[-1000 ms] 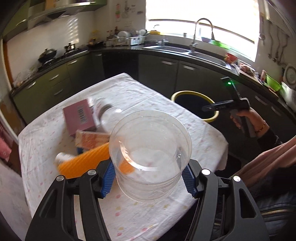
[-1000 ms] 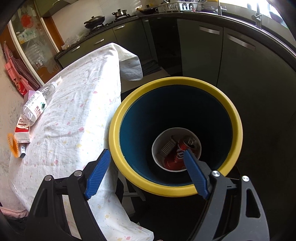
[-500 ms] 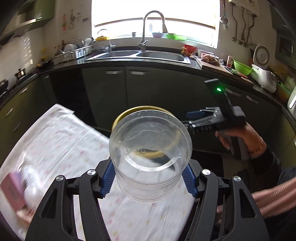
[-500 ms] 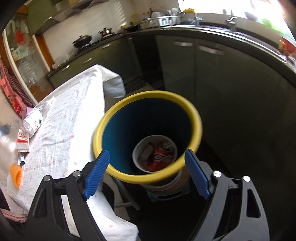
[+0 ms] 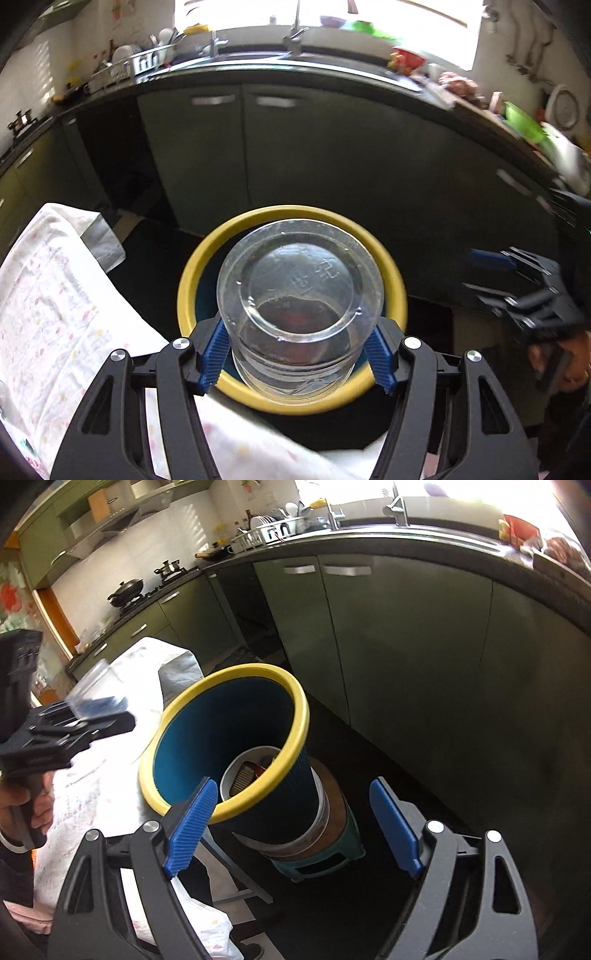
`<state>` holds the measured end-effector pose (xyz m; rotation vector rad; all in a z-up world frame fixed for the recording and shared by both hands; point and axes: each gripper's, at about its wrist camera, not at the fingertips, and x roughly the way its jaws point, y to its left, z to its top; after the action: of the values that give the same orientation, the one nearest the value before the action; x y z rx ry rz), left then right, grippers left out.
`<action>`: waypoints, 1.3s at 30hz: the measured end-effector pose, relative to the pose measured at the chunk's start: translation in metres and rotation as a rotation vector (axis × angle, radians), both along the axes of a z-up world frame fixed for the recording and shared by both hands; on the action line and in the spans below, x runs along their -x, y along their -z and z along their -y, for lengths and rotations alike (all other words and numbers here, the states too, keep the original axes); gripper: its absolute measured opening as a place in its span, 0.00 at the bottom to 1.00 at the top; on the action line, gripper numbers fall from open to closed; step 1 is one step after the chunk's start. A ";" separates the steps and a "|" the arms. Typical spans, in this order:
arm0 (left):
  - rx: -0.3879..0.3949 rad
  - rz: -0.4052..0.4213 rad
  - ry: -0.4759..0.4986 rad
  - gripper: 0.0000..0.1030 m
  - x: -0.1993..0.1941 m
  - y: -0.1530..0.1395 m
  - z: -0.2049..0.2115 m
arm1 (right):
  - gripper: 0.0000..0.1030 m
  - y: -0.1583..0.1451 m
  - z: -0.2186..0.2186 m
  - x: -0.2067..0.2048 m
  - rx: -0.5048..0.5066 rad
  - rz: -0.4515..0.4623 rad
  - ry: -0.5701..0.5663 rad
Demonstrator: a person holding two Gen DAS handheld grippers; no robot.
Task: Collect trash
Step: 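Carry the clear container over the bin and open the left tool, then move the right tool back to the table toward the orange mesh sponge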
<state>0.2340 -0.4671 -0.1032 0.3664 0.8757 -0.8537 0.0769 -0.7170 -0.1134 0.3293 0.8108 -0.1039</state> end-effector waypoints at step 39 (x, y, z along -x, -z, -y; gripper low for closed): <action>0.095 0.238 -0.432 0.95 0.205 -0.114 -0.375 | 0.84 -0.037 -0.251 -0.044 0.114 0.025 -0.816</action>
<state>0.0292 -0.0923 0.0108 0.1796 0.6558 -0.4390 0.1205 -0.4661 -0.0767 -0.1237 0.8581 0.6146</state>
